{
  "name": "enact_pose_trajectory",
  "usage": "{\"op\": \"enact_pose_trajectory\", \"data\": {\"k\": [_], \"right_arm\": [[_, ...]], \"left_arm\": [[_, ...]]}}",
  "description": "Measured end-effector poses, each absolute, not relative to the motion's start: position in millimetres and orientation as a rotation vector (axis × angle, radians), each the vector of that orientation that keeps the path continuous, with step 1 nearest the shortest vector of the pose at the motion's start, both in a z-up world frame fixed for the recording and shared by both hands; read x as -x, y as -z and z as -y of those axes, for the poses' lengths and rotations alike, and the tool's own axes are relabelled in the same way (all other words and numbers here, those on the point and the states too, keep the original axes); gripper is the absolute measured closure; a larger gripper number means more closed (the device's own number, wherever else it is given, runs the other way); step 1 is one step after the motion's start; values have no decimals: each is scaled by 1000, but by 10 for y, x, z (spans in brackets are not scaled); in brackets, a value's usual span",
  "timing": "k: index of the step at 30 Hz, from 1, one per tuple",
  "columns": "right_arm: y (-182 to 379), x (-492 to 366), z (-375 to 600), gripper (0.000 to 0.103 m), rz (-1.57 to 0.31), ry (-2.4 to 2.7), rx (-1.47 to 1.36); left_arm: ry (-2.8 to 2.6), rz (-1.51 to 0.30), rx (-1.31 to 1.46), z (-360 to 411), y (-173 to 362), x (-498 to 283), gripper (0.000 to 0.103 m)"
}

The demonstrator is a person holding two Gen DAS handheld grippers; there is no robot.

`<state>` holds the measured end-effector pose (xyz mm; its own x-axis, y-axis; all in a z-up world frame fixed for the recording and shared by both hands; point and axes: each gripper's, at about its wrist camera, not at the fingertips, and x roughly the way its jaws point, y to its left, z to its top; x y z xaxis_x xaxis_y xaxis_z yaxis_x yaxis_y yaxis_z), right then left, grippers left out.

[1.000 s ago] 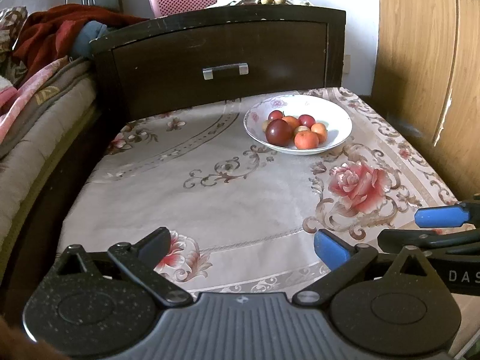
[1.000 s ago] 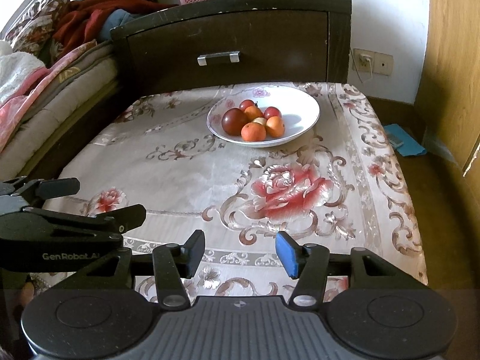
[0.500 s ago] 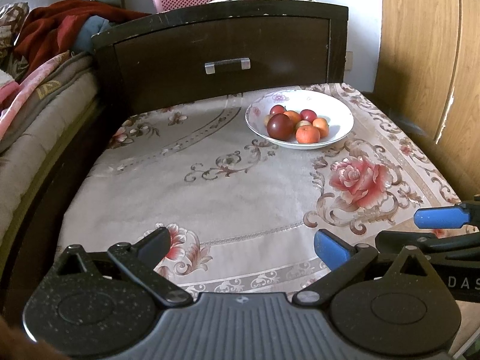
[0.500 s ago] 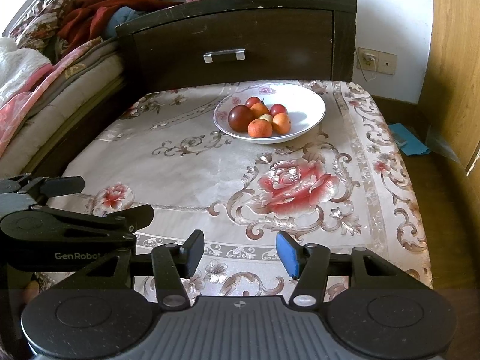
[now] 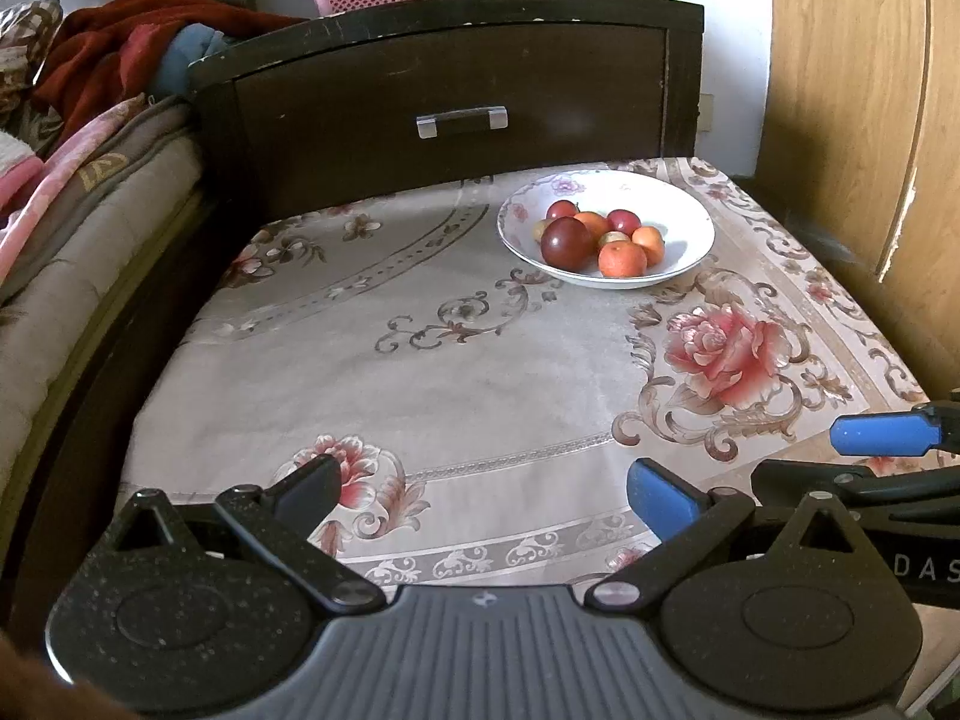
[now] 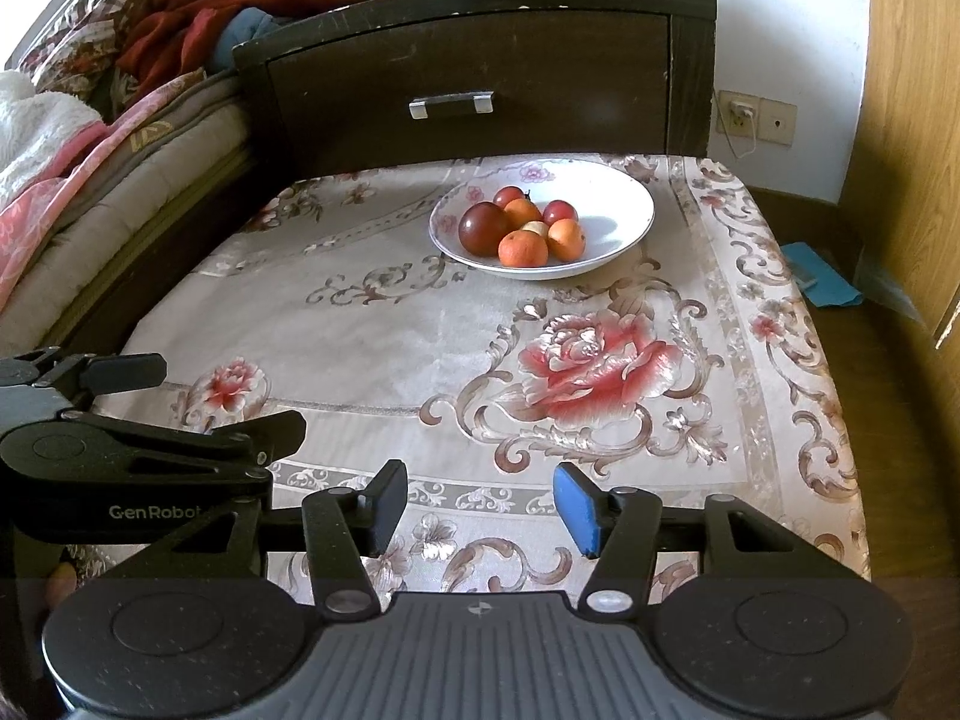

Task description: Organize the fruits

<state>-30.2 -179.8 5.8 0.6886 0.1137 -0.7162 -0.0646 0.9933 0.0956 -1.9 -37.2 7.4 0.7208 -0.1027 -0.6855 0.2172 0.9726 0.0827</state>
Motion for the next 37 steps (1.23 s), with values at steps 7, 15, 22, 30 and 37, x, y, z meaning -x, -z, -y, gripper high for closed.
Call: {"op": "enact_pose_trajectory", "data": {"k": [7,15,22,30,37], "right_arm": [[-51,300,1796,53,-805,-100,-64],[-37,298,1791,53,-807,-100,-63],[-26,297,1789,53,-809,-101,-63],[-22,294,1787,52,-812,-102,-62],[8,293,1790,52,-816,-102,-59]], "left_arm": [[179,-748,-164,362,-72,16,0],[179,-752,-165,359,-64,11,0],[177,-751,-166,365,-60,16,0],[170,-745,-178,363,-50,26,0],[158,-734,-190,388,-62,37,0]]}}
